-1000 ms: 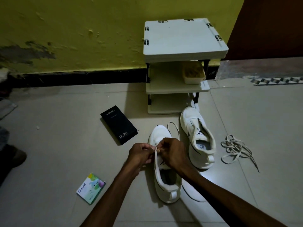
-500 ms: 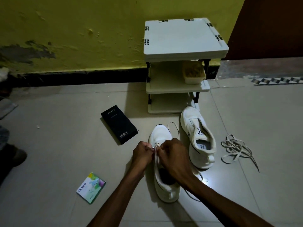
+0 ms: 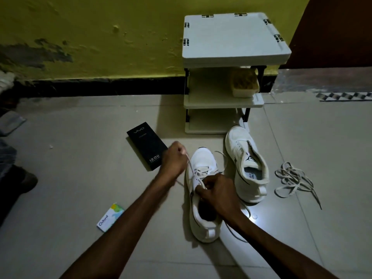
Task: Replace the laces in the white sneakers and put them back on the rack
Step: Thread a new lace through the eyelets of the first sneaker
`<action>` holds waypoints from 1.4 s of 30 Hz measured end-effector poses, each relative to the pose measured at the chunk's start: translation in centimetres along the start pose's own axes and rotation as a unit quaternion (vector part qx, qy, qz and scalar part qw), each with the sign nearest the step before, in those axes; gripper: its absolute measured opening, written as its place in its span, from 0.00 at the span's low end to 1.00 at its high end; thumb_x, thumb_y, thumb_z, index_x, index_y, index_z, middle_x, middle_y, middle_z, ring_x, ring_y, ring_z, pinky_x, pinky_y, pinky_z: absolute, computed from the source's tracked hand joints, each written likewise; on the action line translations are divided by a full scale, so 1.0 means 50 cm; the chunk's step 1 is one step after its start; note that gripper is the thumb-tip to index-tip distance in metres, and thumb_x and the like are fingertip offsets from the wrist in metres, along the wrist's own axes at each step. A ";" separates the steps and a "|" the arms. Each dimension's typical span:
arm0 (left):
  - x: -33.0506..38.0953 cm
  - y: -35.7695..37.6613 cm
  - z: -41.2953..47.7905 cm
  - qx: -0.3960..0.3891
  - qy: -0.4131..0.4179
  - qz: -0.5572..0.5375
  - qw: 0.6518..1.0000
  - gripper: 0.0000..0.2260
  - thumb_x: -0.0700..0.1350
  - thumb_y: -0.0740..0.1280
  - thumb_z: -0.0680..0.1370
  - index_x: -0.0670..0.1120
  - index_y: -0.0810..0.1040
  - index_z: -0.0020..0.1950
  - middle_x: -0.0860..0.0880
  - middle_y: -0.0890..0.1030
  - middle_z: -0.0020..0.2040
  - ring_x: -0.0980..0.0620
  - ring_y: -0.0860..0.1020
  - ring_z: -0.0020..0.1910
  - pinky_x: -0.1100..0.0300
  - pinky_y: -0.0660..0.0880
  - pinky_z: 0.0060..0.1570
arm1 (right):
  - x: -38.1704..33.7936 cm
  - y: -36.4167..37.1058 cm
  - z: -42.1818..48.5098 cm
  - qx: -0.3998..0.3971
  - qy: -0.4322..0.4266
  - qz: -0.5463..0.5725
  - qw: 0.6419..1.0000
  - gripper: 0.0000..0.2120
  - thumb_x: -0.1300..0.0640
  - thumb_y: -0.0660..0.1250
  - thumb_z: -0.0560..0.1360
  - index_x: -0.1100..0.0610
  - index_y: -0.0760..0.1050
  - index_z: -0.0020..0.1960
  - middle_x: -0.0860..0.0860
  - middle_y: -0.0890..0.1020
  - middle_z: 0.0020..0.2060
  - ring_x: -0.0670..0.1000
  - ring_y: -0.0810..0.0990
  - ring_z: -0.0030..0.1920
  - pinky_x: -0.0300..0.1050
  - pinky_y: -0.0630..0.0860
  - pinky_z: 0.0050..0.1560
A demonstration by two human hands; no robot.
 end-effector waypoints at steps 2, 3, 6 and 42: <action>0.072 -0.046 0.009 0.032 0.028 -0.021 0.999 0.12 0.38 0.58 0.80 0.50 0.72 0.38 0.45 0.79 0.41 0.44 0.79 0.42 0.52 0.78 0.44 | 0.003 0.000 0.002 0.000 -0.001 -0.001 1.000 0.20 0.43 0.67 0.66 0.58 0.69 0.27 0.52 0.72 0.21 0.52 0.73 0.25 0.49 0.73 0.32; 0.104 -0.069 0.011 0.047 0.044 -0.058 0.996 0.12 0.38 0.58 0.82 0.49 0.71 0.39 0.47 0.79 0.42 0.48 0.78 0.42 0.54 0.77 0.44 | 0.005 0.002 0.001 -0.001 0.002 0.002 1.000 0.19 0.44 0.68 0.66 0.58 0.69 0.27 0.52 0.73 0.22 0.52 0.73 0.26 0.49 0.74 0.32; 0.158 -0.092 -0.011 -0.004 0.054 -0.239 0.969 0.12 0.36 0.55 0.83 0.46 0.70 0.42 0.49 0.78 0.40 0.51 0.78 0.40 0.56 0.77 0.45 | 0.007 0.004 -0.001 0.006 0.011 0.014 1.000 0.17 0.47 0.71 0.66 0.58 0.72 0.28 0.52 0.75 0.23 0.50 0.76 0.27 0.47 0.75 0.33; 0.110 -0.048 -0.088 -0.225 0.065 -0.190 0.953 0.20 0.53 0.57 0.83 0.48 0.66 0.32 0.54 0.58 0.27 0.54 0.52 0.28 0.60 0.53 0.31 | -0.003 0.001 -0.011 0.019 0.009 0.011 1.000 0.20 0.52 0.73 0.68 0.55 0.64 0.26 0.52 0.68 0.24 0.47 0.64 0.26 0.36 0.61 0.29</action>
Point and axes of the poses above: each hand's wrist, its own z-axis towards the middle knuckle, its own y-axis out of the palm, x = y × z, the point moved 4 cm from there along z, towards the middle knuckle
